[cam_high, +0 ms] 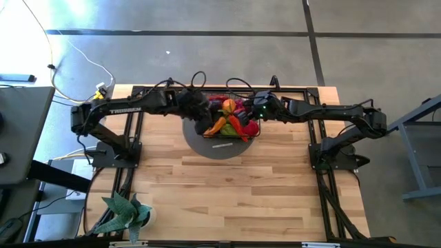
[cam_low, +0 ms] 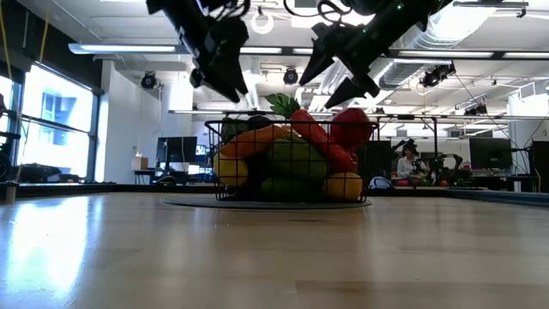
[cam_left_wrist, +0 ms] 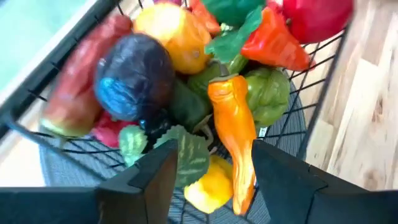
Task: Build produce basket
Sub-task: Return to Home Position
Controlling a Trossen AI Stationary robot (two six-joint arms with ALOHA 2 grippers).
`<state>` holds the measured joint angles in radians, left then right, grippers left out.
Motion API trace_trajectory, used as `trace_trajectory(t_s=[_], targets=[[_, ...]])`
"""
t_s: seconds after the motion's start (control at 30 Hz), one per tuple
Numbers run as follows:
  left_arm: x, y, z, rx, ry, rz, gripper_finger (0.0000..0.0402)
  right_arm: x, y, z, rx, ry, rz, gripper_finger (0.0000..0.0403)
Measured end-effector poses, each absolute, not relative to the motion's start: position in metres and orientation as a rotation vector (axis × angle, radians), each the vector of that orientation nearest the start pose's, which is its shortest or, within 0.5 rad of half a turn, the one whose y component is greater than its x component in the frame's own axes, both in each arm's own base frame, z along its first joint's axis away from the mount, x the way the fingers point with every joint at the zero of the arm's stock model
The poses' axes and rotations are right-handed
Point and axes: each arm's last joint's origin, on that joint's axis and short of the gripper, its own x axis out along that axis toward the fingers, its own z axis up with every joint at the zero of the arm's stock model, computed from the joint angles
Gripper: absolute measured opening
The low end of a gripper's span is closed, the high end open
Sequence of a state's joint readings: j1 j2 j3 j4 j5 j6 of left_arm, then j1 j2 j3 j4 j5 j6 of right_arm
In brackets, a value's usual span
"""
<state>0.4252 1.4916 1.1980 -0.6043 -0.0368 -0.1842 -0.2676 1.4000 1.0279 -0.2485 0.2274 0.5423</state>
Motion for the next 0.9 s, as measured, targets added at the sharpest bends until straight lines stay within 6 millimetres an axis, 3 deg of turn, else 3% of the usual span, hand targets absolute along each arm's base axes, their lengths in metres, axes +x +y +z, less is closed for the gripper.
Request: trace_trajectory(t_s=[0.13, 0.37, 0.67, 0.9], targets=[[0.277, 0.116, 0.291, -0.295, 0.810, 0.470, 0.0194, 0.293, -0.085, 0.276, 0.533, 0.482, -0.560, 0.0399], [0.264, 0.085, 0.292, -0.284, 0.727, 0.403, 0.0194, 0.299, -0.073, 0.285, 0.510, 0.413, -0.461, 0.0399], [0.231, 0.048, 0.262, -0.328, 0.542, 0.351, 0.0195, 0.300, -0.041, 0.311, 0.380, 0.283, -0.300, 0.0399], [0.195, 0.030, 0.230, -0.315, 0.410, 0.318, 0.0195, 0.279, -0.029, 0.342, 0.353, 0.159, -0.244, 0.0399]])
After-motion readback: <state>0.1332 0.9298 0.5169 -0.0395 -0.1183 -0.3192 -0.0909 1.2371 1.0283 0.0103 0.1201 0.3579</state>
